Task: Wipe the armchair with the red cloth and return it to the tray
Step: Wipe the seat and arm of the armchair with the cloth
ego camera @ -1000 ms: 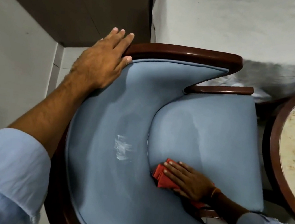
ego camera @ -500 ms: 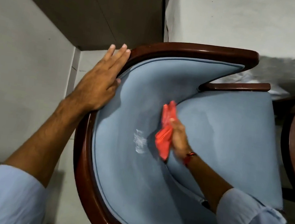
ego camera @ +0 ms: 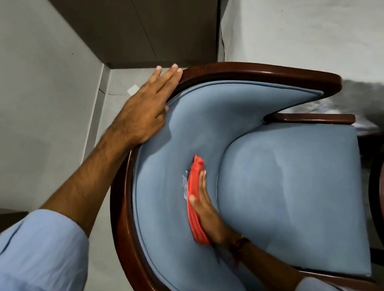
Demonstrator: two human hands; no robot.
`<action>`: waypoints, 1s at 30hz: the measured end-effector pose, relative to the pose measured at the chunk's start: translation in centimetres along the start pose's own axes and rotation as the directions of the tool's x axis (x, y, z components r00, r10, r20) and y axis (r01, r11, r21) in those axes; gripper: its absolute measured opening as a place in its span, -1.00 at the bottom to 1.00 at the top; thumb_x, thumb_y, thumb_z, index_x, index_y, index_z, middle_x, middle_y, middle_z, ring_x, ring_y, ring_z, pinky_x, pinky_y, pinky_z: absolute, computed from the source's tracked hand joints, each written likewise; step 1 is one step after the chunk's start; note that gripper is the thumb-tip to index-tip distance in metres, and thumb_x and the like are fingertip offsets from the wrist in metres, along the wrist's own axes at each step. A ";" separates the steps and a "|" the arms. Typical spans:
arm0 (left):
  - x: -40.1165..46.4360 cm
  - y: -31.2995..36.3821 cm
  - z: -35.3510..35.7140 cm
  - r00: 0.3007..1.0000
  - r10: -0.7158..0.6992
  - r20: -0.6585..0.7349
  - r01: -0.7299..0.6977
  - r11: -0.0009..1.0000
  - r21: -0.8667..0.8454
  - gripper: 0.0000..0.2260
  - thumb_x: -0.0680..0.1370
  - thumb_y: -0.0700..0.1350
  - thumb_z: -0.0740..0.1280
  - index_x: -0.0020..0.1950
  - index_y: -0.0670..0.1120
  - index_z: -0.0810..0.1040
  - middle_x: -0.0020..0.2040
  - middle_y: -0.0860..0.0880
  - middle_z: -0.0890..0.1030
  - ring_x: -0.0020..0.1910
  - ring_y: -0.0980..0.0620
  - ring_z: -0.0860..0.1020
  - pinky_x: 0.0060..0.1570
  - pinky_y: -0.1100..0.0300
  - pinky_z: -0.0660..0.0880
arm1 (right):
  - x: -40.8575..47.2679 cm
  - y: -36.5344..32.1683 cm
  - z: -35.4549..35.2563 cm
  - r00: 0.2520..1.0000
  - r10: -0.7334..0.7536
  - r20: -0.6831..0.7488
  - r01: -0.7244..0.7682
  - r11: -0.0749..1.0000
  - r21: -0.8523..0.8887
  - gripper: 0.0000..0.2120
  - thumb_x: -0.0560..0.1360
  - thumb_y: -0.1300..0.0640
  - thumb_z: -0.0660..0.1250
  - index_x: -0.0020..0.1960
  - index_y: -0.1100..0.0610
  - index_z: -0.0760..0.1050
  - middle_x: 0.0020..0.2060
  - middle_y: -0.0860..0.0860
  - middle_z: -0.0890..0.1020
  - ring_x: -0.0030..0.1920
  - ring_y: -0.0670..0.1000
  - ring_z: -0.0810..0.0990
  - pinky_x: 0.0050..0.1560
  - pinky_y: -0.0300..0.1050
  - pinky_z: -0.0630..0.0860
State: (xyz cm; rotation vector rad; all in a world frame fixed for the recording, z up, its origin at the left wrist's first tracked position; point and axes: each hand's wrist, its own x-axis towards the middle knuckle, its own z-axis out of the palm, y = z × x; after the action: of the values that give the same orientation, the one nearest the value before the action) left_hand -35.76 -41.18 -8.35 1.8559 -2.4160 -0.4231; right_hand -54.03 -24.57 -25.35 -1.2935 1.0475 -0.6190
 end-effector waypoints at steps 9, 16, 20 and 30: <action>0.0 -0.1 0.1 1.000 -0.011 -0.001 0.011 0.999 -0.033 -0.32 0.65 -0.33 0.21 0.70 -0.05 0.01 0.71 0.00 0.01 0.68 -0.08 -0.06 0.55 0.05 0.15 | -2.6 -0.1 1.3 0.998 -0.047 0.028 0.050 0.990 -0.129 -0.36 0.77 0.14 0.01 0.67 -0.16 -0.29 0.67 -0.21 -0.29 0.69 -0.10 -0.27 0.71 0.09 -0.19; 0.1 -0.2 0.2 1.000 -0.026 -0.009 0.025 0.999 -0.034 -0.31 0.64 -0.36 0.20 0.70 -0.05 0.00 0.71 0.00 0.00 0.68 -0.08 -0.08 0.52 0.04 0.23 | 3.5 -3.7 1.6 0.987 0.041 -0.157 -0.063 0.989 -0.136 -0.36 0.78 0.13 0.03 0.67 0.08 -0.32 0.68 -0.04 -0.31 0.69 -0.05 -0.30 0.71 0.17 -0.21; 0.2 -0.3 0.6 1.000 -0.019 -0.010 0.018 0.999 -0.046 -0.31 0.64 -0.36 0.20 0.70 -0.04 0.01 0.71 0.01 0.01 0.68 -0.07 -0.07 0.48 0.12 0.18 | 5.2 -5.5 2.2 0.943 0.154 -0.295 -0.166 0.986 -0.016 -0.34 0.78 0.10 0.05 0.67 0.07 -0.33 0.68 -0.07 -0.30 0.67 -0.12 -0.28 0.71 0.16 -0.24; -0.8 0.3 -1.3 0.997 -0.024 0.078 0.031 0.996 -0.086 -0.36 0.71 -0.06 0.23 0.70 0.00 -0.03 0.71 -0.05 0.00 0.68 -0.14 -0.12 0.59 -0.32 0.00 | -11.9 -5.5 -5.1 0.884 0.175 0.432 0.063 0.873 -0.483 -0.28 0.68 0.08 0.17 0.69 -0.13 -0.16 0.67 -0.32 -0.06 0.60 -0.40 0.06 0.65 -0.32 0.08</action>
State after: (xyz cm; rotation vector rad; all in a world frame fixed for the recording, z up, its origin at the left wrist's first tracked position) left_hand -35.55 -40.58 -6.91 1.8718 -2.3802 -0.6025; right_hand -62.74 -17.96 -16.55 -1.7351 0.8533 0.0341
